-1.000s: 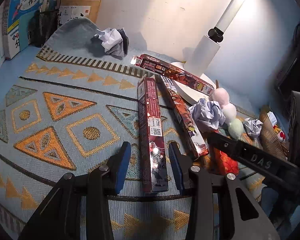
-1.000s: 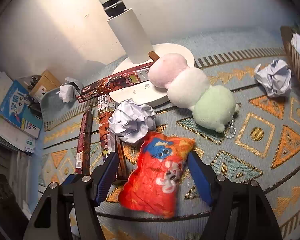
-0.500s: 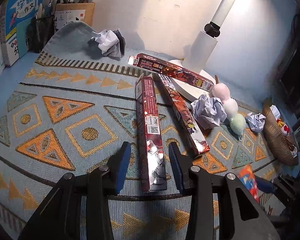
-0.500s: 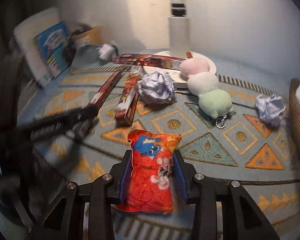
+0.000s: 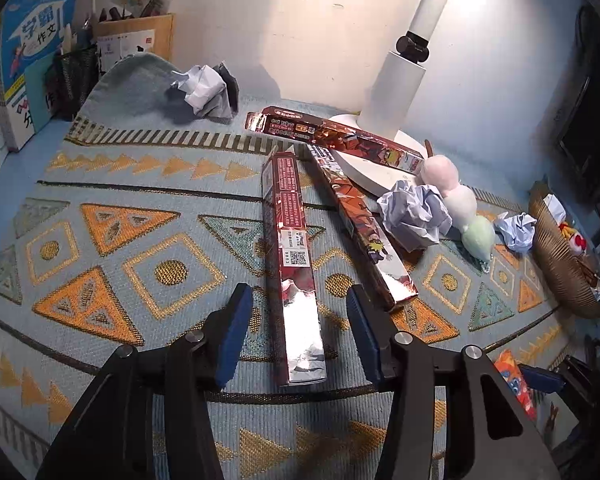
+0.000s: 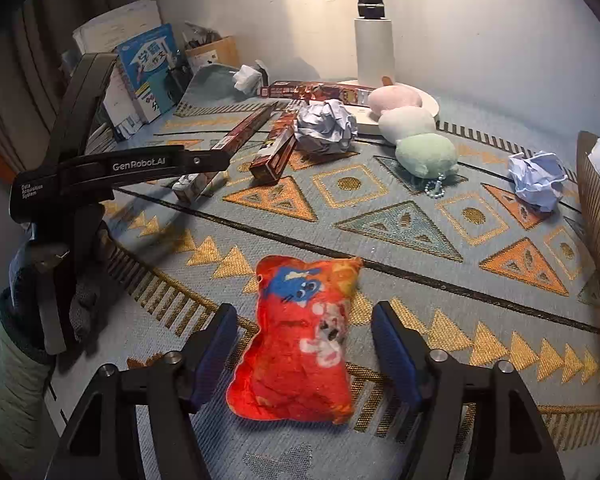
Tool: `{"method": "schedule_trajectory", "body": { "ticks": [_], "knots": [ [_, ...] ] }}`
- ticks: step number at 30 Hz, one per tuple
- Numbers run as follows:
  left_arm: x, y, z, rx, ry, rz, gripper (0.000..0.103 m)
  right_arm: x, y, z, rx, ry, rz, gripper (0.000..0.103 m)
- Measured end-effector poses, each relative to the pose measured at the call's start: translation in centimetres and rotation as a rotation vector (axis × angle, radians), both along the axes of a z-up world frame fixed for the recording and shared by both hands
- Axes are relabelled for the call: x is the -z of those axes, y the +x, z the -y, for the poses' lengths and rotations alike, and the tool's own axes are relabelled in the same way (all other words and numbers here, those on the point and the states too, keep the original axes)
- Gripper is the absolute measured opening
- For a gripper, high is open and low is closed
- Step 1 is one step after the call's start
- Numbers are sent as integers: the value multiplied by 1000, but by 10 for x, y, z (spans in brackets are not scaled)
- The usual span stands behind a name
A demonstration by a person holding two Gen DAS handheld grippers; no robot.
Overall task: Organize objects
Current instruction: 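Carry snack stick and chip bag over the brown bowl with both grippers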
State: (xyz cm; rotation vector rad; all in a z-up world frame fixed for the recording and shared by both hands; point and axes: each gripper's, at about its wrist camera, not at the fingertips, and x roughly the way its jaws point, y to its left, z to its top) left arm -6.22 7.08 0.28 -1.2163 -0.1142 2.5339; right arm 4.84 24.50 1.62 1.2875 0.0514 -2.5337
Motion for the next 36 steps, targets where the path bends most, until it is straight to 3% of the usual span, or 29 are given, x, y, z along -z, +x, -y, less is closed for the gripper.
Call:
{"method": "schedule_trajectory", "body": {
  "ticks": [1, 2, 3, 4, 5, 8, 12, 16, 20, 21, 22, 23, 24, 26, 29, 33, 36],
  "knots": [
    [0, 0, -3, 9, -18, -1, 44, 0, 0, 4, 3, 26, -4, 73],
    [0, 1, -6, 21, -30, -2, 26, 1, 0, 6, 12, 51, -10, 65],
    [1, 1, -8, 34, -36, 6, 20, 1, 1, 7, 25, 71, -20, 58],
    [1, 2, -9, 42, -41, 8, 19, 0, 3, 5, 22, 62, -30, 42],
    [0, 5, -9, 48, -45, 13, 18, -1, 5, 3, 8, 41, -33, 35],
    [-9, 31, 2, 57, -28, 11, 16, -4, 12, -2, 29, 53, -46, 34],
    [-20, 81, 37, 61, -24, 11, 16, -17, 37, -24, 78, 19, -72, 34],
    [-15, 123, 55, 31, -31, 16, 16, -17, 54, -47, 103, 69, -105, 34],
    [1, 136, 47, -1, -53, 27, 17, -4, 49, -63, 136, 17, -44, 36],
    [0, 136, 45, -18, -61, 8, 20, -5, 50, -64, 131, 6, -45, 37],
    [-1, 134, 43, -26, -63, 12, 31, -3, 50, -65, 130, 3, -32, 47],
    [-4, 129, 43, -34, -49, 19, 35, -2, 48, -65, 135, 9, -14, 64],
    [-7, 125, 45, -45, -29, 20, 35, -2, 47, -64, 138, 12, -12, 67],
    [-13, 113, 47, -68, -14, 10, 39, -2, 49, -65, 134, 6, -16, 68],
    [-13, 91, 40, -79, -46, 14, 54, -1, 48, -68, 148, -10, -13, 68],
    [-1, 71, 22, -58, -37, 37, 54, 0, 47, -72, 159, -32, -4, 69],
    [1, 73, 5, -60, -136, -9, 54, 0, 46, -72, 156, -15, -6, 68]
  ]
}}
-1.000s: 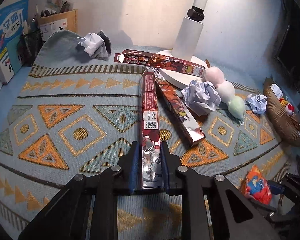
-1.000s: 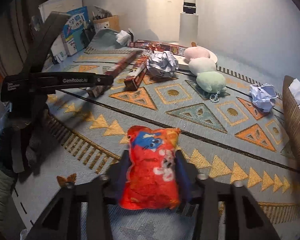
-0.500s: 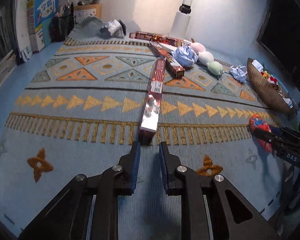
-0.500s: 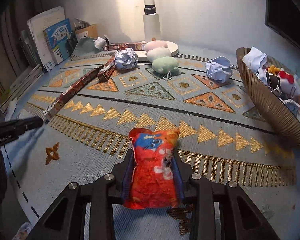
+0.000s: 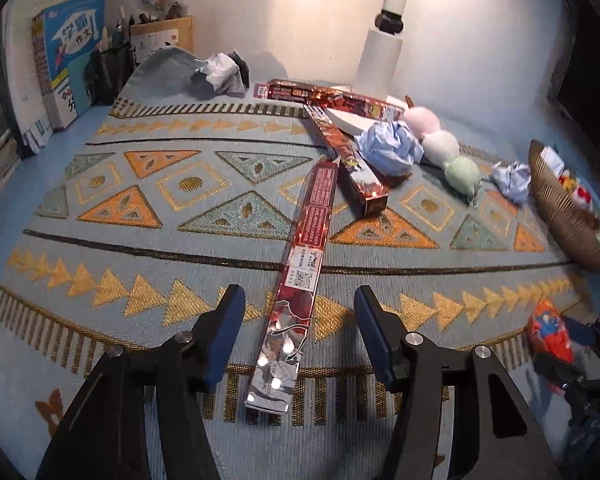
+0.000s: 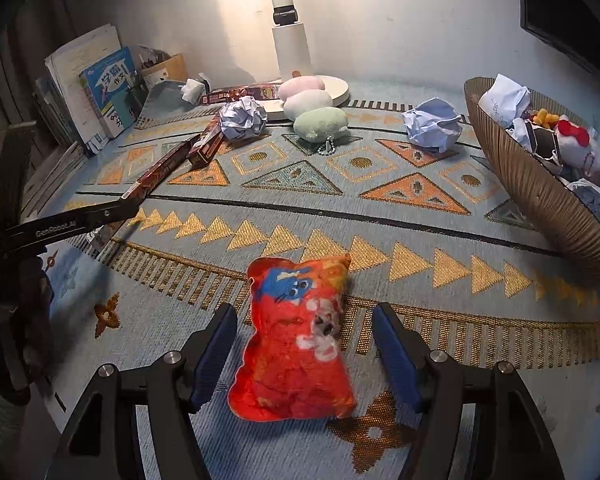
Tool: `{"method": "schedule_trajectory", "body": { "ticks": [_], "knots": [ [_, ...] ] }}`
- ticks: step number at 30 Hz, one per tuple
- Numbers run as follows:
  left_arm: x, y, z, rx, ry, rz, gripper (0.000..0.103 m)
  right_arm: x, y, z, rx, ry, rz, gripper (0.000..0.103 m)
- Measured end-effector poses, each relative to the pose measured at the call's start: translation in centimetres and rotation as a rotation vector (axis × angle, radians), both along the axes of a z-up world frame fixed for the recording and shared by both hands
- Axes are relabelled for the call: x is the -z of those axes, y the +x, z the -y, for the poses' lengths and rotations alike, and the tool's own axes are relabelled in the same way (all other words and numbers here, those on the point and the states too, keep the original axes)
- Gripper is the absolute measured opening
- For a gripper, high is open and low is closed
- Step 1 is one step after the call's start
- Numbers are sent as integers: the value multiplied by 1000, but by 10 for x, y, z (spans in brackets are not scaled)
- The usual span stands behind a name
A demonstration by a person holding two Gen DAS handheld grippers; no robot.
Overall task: Organize objects
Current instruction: 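Carry snack stick and chip bag over the brown bowl with both grippers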
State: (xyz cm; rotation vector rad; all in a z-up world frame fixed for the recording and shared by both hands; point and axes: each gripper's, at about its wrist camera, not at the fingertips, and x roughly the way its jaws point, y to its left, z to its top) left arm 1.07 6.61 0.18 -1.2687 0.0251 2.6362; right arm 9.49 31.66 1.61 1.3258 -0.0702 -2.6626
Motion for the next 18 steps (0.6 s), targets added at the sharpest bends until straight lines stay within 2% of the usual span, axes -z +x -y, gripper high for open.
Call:
{"method": "schedule_trajectory", "body": {
  "ticks": [2, 3, 4, 5, 7, 13, 16, 18],
  "knots": [
    [1, 3, -8, 27, -42, -10, 51, -1, 1, 0, 2, -1, -8, 67],
    [1, 3, -9, 37, -47, -14, 43, -2, 2, 0, -2, -7, -15, 63],
    [0, 4, -8, 31, -46, -18, 41, -2, 3, -1, -9, -18, -18, 52],
    [0, 3, -6, 19, -43, -21, 32, -2, 3, -1, -15, -26, -17, 42],
    [-1, 2, 0, 18, -13, -14, 17, -3, 5, 0, -23, -35, -28, 36],
    [-17, 14, 5, 32, 79, -15, 14, -8, 11, -2, -30, -66, -57, 34],
    [-40, 25, -5, 62, 86, -69, 14, -11, 16, -5, -34, -98, -59, 34],
    [-56, 29, -17, 97, 87, -100, 14, -16, 24, -6, -56, -155, -50, 34]
  ]
}}
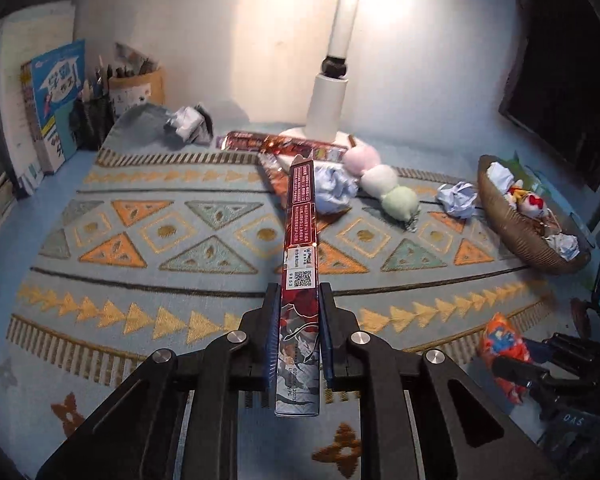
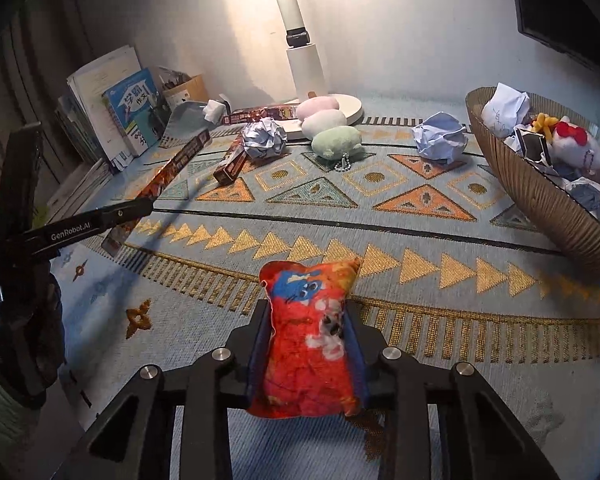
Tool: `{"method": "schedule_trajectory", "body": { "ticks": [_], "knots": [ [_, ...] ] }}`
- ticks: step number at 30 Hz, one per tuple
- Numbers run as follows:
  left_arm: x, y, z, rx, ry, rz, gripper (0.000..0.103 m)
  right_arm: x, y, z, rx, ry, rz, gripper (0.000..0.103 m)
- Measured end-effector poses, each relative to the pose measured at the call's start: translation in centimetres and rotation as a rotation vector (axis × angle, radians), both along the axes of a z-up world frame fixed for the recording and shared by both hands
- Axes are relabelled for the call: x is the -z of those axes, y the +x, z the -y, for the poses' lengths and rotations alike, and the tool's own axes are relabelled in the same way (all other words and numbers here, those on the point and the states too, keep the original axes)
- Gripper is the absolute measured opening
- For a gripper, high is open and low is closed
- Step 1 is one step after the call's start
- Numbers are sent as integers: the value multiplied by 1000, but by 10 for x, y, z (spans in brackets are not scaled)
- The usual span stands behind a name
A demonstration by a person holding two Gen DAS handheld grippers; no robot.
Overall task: Organize objects
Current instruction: 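Carry snack stick and chip bag over the brown bowl with both grippers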
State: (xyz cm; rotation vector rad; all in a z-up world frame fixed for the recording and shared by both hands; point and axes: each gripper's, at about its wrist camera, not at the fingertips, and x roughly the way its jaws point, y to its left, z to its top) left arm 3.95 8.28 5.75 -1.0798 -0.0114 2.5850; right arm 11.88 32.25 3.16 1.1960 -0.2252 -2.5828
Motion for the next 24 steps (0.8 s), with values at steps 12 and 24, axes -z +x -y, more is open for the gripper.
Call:
{"method": "schedule_trajectory", "body": {
  "ticks": [12, 24],
  "knots": [
    [-70, -8, -164, 304, 102, -85, 14, -138, 46, -108, 415, 72, -294, 34],
    [-29, -51, -285, 445, 127, 147, 37, -126, -13, -206, 614, -5, -120, 45]
  ]
}}
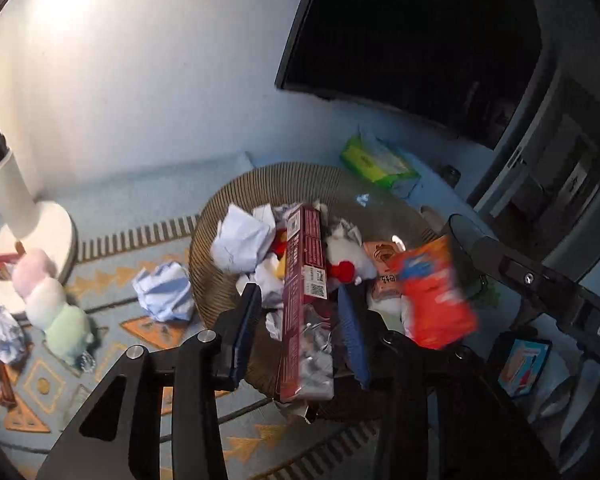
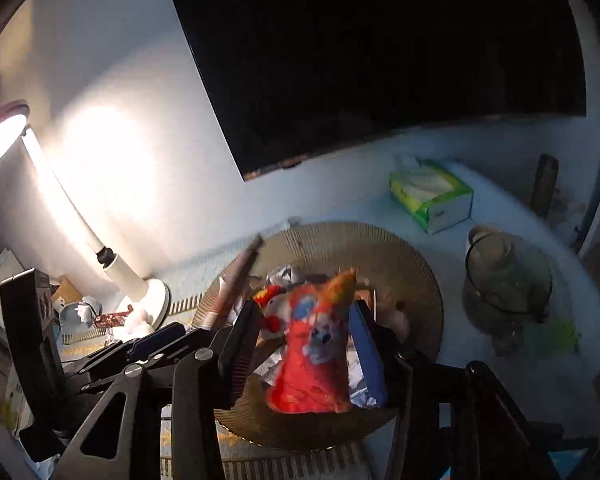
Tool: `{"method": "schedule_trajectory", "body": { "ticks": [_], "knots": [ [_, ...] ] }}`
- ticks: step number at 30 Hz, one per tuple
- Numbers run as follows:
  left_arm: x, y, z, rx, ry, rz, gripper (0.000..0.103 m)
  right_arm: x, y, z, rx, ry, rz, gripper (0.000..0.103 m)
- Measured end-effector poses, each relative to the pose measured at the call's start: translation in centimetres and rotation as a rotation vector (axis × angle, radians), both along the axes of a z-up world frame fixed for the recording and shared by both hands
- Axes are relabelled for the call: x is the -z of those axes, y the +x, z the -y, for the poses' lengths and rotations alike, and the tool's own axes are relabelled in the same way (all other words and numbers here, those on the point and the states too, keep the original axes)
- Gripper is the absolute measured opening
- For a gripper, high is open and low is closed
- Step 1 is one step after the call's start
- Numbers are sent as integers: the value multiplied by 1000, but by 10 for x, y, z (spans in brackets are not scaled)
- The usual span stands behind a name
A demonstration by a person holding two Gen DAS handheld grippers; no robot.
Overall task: Organize objects
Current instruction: 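Carry snack stick and chip bag over the brown bowl with both grippers, then open both grippers to drop snack stick and chip bag into the bowl, then withdraw both grippers from the bowl back over the rug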
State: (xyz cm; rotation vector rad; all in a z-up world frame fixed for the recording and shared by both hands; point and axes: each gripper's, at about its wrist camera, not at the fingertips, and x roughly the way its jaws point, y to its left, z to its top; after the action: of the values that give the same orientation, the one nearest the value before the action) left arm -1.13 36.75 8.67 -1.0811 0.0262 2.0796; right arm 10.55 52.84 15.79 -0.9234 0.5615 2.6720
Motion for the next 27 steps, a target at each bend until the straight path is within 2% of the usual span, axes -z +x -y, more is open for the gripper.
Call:
{"method": "schedule_trajectory", "body": {
  "ticks": [2, 4, 7, 10, 13, 16, 21, 22, 23, 25, 26, 27],
  "knots": [
    [11, -2, 1, 13, 18, 56, 37, 8, 3, 0, -6, -13, -1, 45],
    [16, 1, 0, 25, 12, 73, 37, 14, 9, 2, -16, 3, -2, 45],
    [21, 8, -5, 66, 41, 120, 37, 20, 15, 2, -12, 13, -2, 52],
    [22, 19, -14, 94, 44, 126, 38, 23, 22, -2, -11, -2, -16, 62],
    [20, 30, -18, 110, 27, 111, 38, 20, 29, -1, -13, 2, -26, 63],
    [14, 34, 5, 60, 35, 73, 38, 13, 40, 9, -31, 15, -44, 64],
    [-1, 41, 79, -50, 42, 3, 39, 6, 49, 50, -147, 16, -66, 67],
    [-3, 45, 98, -77, 36, -15, 39, 6, 48, 64, -171, 27, -63, 73],
    [-4, 47, 117, -99, 30, -29, 41, 6, 47, 79, -185, 55, -61, 80],
    [-2, 55, 155, -148, 4, -57, 46, 7, 47, 113, -203, 152, -69, 86],
    [0, 58, 177, -184, -19, -76, 59, 7, 48, 133, -215, 219, -77, 86],
    [3, 60, 197, -228, -42, -89, 80, 8, 50, 152, -219, 286, -90, 87]
  ]
}}
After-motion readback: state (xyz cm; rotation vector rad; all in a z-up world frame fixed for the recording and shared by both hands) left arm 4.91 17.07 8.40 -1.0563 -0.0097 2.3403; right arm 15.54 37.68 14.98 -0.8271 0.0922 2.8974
